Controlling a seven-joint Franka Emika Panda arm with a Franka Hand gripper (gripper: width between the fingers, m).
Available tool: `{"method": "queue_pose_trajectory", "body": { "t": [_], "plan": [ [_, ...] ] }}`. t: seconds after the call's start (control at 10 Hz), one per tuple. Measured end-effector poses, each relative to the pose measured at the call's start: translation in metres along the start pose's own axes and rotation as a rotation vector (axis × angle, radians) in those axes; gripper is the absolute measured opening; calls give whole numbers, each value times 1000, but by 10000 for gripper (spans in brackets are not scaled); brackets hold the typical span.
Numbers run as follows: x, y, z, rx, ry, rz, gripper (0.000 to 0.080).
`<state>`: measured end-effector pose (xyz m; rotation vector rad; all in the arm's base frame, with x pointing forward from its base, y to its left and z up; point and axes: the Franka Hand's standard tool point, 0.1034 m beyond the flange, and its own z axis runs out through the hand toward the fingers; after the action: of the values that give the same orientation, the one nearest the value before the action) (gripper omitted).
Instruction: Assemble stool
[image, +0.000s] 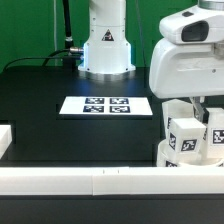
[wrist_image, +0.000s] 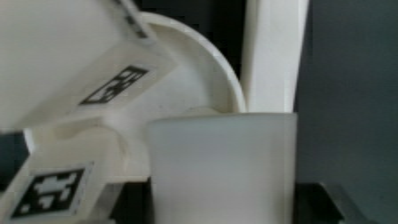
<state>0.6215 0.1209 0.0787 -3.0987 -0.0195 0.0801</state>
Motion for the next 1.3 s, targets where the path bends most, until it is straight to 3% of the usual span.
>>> {"method": "queue_pose_trajectory", "body": {
  "t": [0.5,0.7,0.8,1.0,1.3],
  "plan": [
    [1,1,0,5,6,364,335],
    [2,2,0,22,20,601,335],
    [3,2,0,36,27,705,335],
    [3,2,0,93,46,1058,335],
    [3,1,0,111,31,1178,335]
  ]
}}
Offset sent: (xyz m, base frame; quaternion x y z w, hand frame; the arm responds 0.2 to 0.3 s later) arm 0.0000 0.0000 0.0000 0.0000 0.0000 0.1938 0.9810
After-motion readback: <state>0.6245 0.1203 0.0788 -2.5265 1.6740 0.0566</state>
